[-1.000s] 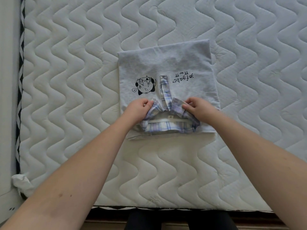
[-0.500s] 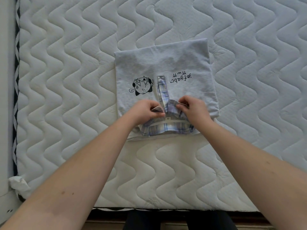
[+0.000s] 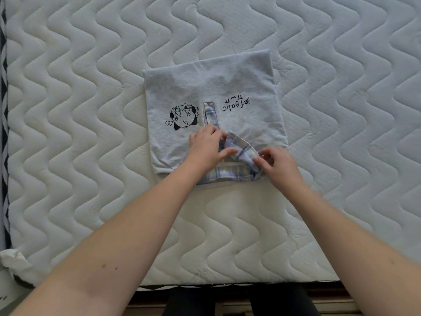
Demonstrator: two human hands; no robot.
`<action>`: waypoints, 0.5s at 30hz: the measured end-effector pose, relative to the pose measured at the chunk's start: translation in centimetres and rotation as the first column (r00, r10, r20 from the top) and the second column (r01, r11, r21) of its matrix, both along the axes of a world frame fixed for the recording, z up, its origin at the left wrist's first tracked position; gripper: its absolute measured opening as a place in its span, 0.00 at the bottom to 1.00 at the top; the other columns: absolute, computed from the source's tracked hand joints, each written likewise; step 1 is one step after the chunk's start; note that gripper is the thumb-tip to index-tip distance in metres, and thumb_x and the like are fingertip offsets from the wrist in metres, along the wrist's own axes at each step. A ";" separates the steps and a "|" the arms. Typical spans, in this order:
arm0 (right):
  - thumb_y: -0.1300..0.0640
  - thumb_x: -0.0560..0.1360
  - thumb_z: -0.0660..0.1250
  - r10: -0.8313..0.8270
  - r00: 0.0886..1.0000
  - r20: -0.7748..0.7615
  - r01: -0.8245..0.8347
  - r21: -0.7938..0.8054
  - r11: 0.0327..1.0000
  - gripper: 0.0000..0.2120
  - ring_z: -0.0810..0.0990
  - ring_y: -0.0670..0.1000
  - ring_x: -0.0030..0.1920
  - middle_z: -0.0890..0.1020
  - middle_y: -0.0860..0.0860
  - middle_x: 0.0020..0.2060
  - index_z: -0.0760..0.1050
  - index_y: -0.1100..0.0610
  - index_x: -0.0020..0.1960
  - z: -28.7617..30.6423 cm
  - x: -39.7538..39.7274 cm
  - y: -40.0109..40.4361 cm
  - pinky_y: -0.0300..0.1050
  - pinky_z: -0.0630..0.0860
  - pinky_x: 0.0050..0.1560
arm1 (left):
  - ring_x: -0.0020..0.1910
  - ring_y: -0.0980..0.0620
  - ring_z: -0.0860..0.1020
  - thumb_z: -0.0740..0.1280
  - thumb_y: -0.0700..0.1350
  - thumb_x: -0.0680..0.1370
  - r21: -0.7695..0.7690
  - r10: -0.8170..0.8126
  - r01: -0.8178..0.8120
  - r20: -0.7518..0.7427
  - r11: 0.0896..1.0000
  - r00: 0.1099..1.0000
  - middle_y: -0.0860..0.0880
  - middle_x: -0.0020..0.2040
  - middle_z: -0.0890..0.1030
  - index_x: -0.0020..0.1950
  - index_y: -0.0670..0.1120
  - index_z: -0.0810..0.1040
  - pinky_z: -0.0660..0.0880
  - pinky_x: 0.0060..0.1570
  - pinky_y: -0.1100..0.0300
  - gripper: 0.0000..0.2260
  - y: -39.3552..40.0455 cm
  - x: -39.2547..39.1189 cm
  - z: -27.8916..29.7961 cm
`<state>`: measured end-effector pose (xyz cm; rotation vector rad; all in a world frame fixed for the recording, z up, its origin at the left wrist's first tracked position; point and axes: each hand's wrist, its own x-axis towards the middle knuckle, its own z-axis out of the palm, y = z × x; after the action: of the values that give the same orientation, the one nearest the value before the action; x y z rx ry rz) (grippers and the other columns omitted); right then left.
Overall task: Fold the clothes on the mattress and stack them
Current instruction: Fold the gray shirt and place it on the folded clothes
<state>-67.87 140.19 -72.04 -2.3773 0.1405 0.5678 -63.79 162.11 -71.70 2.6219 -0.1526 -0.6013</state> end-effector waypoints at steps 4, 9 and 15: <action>0.47 0.70 0.76 0.043 0.994 -0.096 -0.038 0.052 0.998 0.13 0.73 0.54 0.51 0.74 0.52 0.46 0.81 0.55 0.49 0.1 -1.3 -0.5 0.48 0.72 0.55 | 0.61 0.50 0.64 0.66 0.65 0.74 0.023 0.119 -0.117 -0.163 0.993 0.979 0.55 0.53 0.67 0.42 0.58 0.76 0.54 0.52 0.54 0.12 -0.5 0.7 0.0; 0.45 0.69 0.75 0.089 0.971 -0.223 -0.063 0.123 0.990 0.10 0.72 0.47 0.46 0.72 0.50 0.45 0.76 0.46 0.38 0.1 -1.1 -1.0 0.34 0.68 0.45 | 0.62 0.52 0.62 0.63 0.65 0.76 0.049 0.068 -0.060 -0.176 0.997 0.982 0.57 0.54 0.67 0.38 0.54 0.81 0.53 0.51 0.55 0.17 1.7 1.2 0.3; 0.43 0.73 0.71 0.057 0.975 -0.217 -0.042 0.074 0.996 0.16 0.71 0.44 0.32 0.72 0.45 0.32 0.75 0.52 0.34 0.1 -0.3 -1.8 0.43 0.64 0.33 | 0.59 0.49 0.64 0.59 0.64 0.79 0.145 0.052 -0.037 -0.098 0.989 0.994 0.53 0.51 0.68 0.40 0.54 0.81 0.53 0.51 0.54 0.19 1.1 1.2 0.1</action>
<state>-68.17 138.43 -71.93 -2.2518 0.1562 0.8449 -62.60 163.25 -71.61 2.7157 -0.0197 -0.7543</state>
